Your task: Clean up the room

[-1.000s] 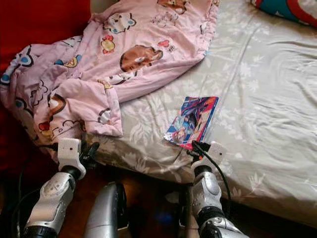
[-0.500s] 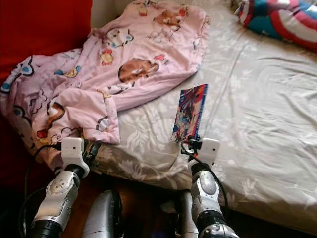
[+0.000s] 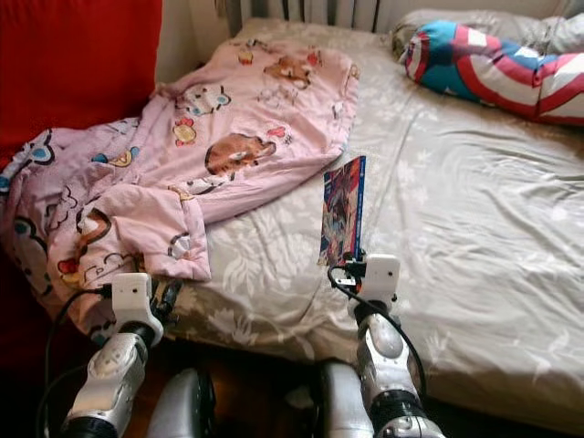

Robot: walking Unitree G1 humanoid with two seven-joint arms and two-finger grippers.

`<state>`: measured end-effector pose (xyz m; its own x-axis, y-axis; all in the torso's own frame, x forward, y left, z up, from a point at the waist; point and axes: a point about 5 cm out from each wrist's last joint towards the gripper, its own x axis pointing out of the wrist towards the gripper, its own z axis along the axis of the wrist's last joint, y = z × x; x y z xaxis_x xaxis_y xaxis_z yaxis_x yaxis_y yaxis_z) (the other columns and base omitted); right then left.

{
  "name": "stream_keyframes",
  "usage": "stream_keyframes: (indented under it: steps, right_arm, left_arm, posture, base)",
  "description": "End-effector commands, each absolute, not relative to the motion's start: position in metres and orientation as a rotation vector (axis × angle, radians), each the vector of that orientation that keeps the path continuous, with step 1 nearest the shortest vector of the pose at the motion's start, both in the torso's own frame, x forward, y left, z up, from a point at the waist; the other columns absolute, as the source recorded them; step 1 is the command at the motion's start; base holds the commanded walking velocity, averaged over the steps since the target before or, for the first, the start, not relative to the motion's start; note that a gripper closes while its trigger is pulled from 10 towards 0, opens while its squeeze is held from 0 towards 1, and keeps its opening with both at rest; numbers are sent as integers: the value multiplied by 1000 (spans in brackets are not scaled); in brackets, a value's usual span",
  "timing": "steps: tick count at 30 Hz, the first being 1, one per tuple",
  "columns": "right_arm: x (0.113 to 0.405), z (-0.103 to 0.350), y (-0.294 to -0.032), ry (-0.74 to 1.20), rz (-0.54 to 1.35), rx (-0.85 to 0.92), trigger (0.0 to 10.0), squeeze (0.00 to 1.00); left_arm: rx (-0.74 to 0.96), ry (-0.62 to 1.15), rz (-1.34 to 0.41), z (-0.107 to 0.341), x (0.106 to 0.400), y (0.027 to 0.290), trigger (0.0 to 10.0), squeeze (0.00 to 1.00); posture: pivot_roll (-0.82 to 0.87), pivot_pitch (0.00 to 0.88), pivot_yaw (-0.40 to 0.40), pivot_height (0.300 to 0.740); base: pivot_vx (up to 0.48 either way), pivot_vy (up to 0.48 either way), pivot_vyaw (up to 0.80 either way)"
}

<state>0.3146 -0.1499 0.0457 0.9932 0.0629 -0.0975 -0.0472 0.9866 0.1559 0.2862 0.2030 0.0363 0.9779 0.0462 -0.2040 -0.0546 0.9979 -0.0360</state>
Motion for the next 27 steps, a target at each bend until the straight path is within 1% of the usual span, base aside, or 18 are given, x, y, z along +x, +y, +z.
stream_keyframes:
  steps: [1, 3, 7, 10, 21, 27]
  right_arm:
    - [321, 58, -148, 49, 67, 143, 10000, 0]
    - [321, 58, -148, 50, 65, 144, 10000, 0]
    - [320, 56, -145, 62, 75, 144, 10000, 0]
    - [321, 56, -144, 64, 75, 147, 10000, 0]
    - [321, 53, -146, 93, 63, 152, 10000, 0]
    - [320, 50, -143, 100, 64, 159, 10000, 0]
  left_arm:
    - [-54, 226, 79, 31, 283, 210, 10000, 0]
    - [-62, 234, 88, 29, 281, 212, 10000, 0]
    - [-65, 262, 90, 21, 280, 211, 10000, 0]
    - [-66, 282, 85, 17, 279, 209, 10000, 0]
    - [-69, 406, 102, -4, 274, 211, 10000, 0]
    - [-45, 500, 106, -19, 263, 210, 10000, 0]
  posture:
    - [-44, 84, -33, 682]
    - [-42, 82, -33, 692]
    - [-35, 70, -33, 727]
    - [-35, 63, -32, 740]
    - [-33, 34, -27, 740]
    - [-25, 10, -17, 740]
  base:
    - [0, 0, 0]
    - [0, 0, 0]
    - [0, 0, 0]
    - [0, 0, 0]
    - [0, 0, 0]
    - [0, 0, 0]
